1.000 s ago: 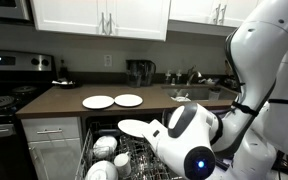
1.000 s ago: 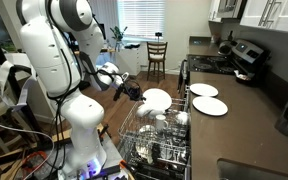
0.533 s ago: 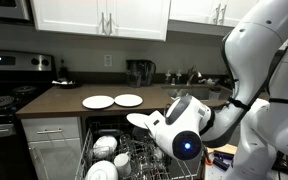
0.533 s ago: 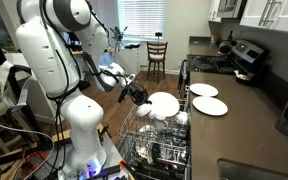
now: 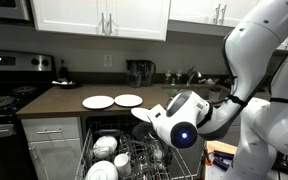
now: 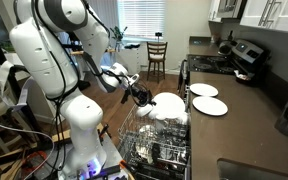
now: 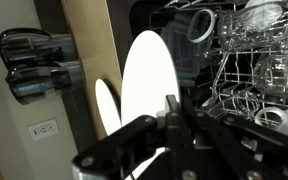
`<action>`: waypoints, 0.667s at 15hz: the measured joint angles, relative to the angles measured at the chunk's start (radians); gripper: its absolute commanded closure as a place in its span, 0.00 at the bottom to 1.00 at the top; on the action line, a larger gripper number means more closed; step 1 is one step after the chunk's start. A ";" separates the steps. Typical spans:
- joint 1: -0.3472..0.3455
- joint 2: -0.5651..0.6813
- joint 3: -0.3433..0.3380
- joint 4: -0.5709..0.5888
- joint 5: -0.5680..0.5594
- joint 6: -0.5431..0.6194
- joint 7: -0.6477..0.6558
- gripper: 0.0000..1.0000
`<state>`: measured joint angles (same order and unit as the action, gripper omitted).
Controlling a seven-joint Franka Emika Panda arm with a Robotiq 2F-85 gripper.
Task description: Remove the plate from the dishwasher
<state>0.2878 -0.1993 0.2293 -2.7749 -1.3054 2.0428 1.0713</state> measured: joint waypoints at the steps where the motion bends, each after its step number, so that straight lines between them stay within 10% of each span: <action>1: 0.000 0.000 0.000 0.000 0.000 0.000 0.000 0.94; 10: 0.000 0.000 0.000 0.000 0.000 0.000 0.000 0.94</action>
<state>0.2878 -0.1996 0.2293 -2.7749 -1.3057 2.0428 1.0713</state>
